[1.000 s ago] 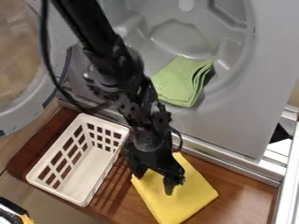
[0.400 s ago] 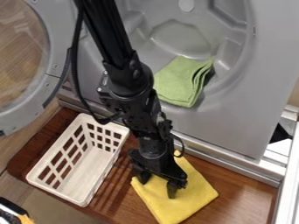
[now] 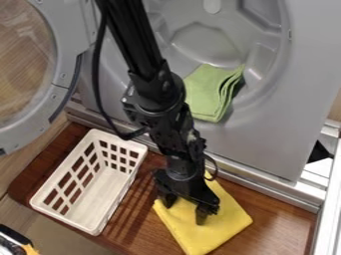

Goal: Move the yellow cloth in the lower right side

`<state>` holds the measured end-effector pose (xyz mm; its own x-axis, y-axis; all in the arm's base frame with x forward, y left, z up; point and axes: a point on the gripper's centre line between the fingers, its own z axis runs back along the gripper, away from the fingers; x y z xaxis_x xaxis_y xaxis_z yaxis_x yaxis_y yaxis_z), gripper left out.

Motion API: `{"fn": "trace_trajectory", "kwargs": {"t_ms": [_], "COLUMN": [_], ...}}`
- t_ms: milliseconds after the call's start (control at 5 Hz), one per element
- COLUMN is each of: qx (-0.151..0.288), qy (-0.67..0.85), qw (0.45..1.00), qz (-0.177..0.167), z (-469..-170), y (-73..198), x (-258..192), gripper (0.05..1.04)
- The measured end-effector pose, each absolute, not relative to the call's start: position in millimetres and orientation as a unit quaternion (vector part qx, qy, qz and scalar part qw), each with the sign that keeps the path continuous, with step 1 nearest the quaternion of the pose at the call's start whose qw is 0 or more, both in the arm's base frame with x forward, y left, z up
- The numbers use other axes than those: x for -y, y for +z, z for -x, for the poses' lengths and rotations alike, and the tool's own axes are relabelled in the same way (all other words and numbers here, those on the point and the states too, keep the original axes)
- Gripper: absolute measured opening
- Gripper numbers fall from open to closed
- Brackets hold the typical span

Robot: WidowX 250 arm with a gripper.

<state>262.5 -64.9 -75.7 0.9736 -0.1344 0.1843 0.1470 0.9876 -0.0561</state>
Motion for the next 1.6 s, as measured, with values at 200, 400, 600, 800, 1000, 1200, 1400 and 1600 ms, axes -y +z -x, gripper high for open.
{"fn": "trace_trajectory", "kwargs": {"t_ms": [200,400,600,800,1000,1200,1400,1600], "qx": [0.091,0.083,0.085,0.085,0.083,0.084,0.098,0.114], "qy": [-0.099,-0.147,-0.195,-0.223,-0.237,-0.231,-0.212,-0.209], "qw": [0.99,0.984,0.975,0.969,0.966,0.967,0.97,0.97], "qz": [0.048,0.055,0.064,0.067,0.066,0.064,0.06,0.057], "z": [-260,-251,-243,-237,-233,-234,-241,-243], "y": [-74,-74,-71,-70,-69,-67,-53,-32], "x": [89,116,144,162,169,165,153,148], "gripper": [1.0,0.999,0.999,0.997,0.999,0.999,0.999,0.999]}}
